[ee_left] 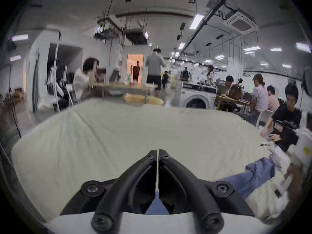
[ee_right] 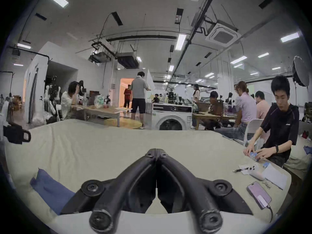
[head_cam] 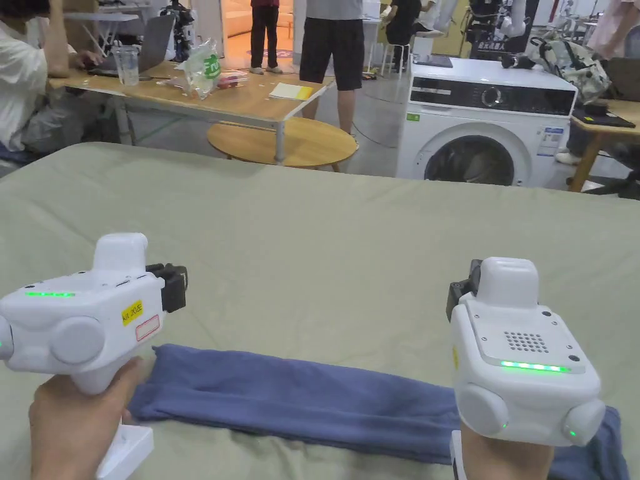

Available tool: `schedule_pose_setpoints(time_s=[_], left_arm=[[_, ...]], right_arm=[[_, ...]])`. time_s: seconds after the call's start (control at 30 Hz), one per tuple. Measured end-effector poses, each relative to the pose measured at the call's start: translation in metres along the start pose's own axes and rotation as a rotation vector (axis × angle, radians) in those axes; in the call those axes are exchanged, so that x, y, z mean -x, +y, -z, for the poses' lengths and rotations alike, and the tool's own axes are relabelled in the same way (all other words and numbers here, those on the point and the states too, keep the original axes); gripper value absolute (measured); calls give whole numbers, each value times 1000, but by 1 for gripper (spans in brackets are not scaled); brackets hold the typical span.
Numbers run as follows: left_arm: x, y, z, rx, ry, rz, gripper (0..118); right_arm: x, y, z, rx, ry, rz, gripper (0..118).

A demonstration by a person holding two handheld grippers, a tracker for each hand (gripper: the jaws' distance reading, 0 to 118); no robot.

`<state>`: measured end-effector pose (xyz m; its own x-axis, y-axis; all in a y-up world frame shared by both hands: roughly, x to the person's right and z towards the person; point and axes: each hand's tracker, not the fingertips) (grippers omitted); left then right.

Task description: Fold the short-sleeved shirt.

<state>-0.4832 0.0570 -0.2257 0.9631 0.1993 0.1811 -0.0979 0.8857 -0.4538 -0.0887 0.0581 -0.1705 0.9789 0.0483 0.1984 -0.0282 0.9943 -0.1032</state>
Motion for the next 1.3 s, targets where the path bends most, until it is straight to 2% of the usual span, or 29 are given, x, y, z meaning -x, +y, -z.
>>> schedule_pose_setpoints(time_s=[0.03,0.17,0.27,0.3,0.37,0.4,0.47,0.57,0.63,0.7,0.87,0.9,1.0,1.03,1.1,1.23,1.3], left_arm=[[15,-3,-1,58,-34,-66,0],[63,-10,2,219,-60,-135,0],[98,-20,14,365,-165,-249,0],[109,-24,20,412,-206,-293,11],[125,-33,32,512,-266,-351,62],[128,-38,37,542,-279,-342,68],[140,-47,47,593,-301,-373,68],[155,-64,61,635,-358,-518,68],[153,-77,76,681,-386,-540,68],[155,-80,78,639,-498,-563,68],[145,-96,98,607,-629,-725,67],[140,-100,102,590,-643,-750,63],[134,-109,114,643,-562,-716,11],[131,-111,115,647,-515,-681,6],[131,-109,107,594,-554,-718,5],[125,-102,90,537,-505,-667,2],[126,-96,81,510,-513,-690,2]], right_arm=[[4,0,2,8,14,-3,0],[25,-2,8,26,68,-34,0],[41,-5,12,43,115,-54,0],[45,-7,13,45,126,-60,0],[53,-9,15,54,147,-66,0],[55,-11,16,59,157,-66,0],[58,-14,16,67,171,-70,0],[58,-17,17,75,172,-79,0],[55,-20,18,87,173,-72,0],[51,-22,19,98,171,-70,0],[44,-28,20,114,156,-80,0],[42,-30,21,120,154,-77,0],[38,-33,20,136,153,-70,0],[38,-35,19,139,152,-73,0],[36,-36,19,142,151,-80,0],[33,-35,20,150,154,-76,0],[32,-34,21,147,153,-77,0]])
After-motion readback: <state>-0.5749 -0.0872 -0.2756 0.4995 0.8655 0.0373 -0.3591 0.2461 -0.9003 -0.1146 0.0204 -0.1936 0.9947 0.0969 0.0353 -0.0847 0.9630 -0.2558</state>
